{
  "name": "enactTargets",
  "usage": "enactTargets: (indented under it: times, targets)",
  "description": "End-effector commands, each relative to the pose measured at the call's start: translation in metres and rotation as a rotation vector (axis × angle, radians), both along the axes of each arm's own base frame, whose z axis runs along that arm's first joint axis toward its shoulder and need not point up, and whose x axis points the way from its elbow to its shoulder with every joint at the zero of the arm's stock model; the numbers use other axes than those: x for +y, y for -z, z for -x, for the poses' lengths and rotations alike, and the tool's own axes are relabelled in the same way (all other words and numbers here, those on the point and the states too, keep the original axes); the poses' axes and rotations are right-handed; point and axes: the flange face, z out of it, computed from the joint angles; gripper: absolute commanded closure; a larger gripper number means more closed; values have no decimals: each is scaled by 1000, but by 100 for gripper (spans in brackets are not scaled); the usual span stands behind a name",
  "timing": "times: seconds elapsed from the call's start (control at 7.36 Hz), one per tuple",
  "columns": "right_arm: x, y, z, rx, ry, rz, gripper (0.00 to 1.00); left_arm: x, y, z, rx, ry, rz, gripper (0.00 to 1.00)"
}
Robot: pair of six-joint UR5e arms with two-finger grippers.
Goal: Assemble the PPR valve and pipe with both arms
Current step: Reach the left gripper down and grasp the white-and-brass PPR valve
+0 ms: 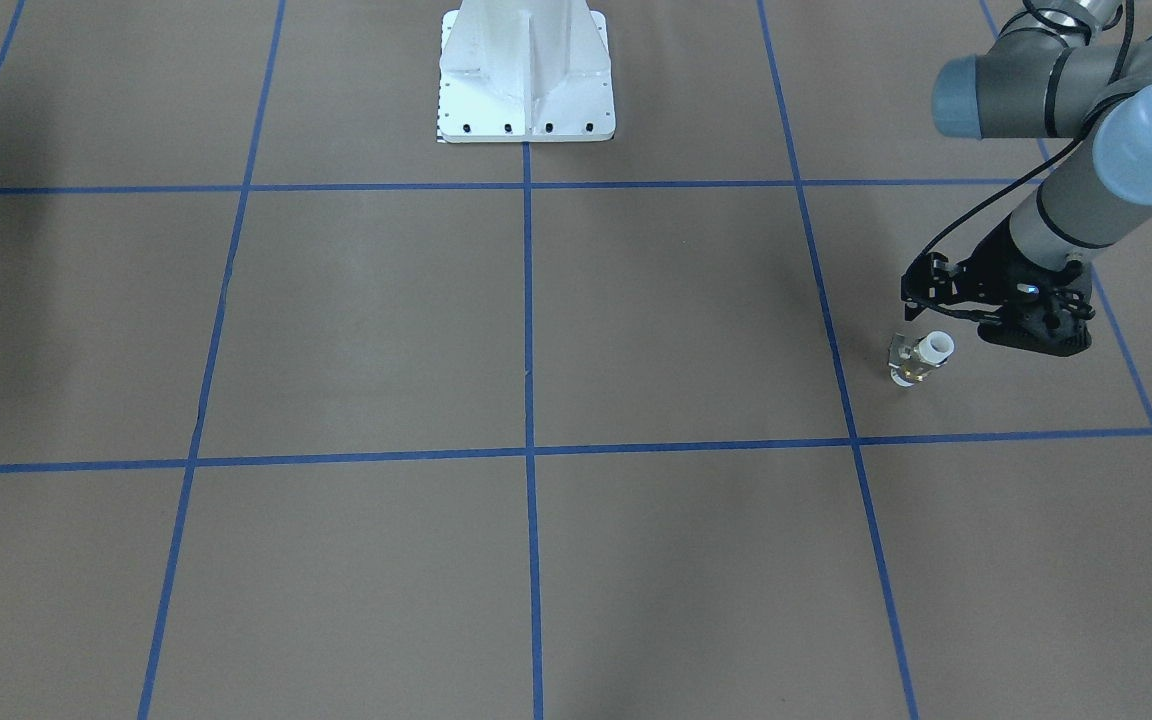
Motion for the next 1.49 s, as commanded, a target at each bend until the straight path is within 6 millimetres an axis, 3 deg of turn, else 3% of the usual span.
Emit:
enactTargets:
  times: [0.0, 0.54, 0.68, 0.95, 1.36]
  targets:
    - [0, 0, 4, -1, 8, 1, 0, -9, -22, -10, -10, -6, 1, 5]
    - [0, 0, 7, -1, 12, 3, 1, -13, -35, -13, -14, -6, 11, 6]
    - [0, 0, 7, -3, 13, 4, 1, -13, -34, -13, -9, -2, 20, 9]
    - [0, 0, 7, -3, 13, 4, 0, -11, -40, -15, -14, -6, 30, 24]
    - [0, 0, 7, -3, 9, 7, 1, -14, -50, -21, -27, -11, 50, 28]
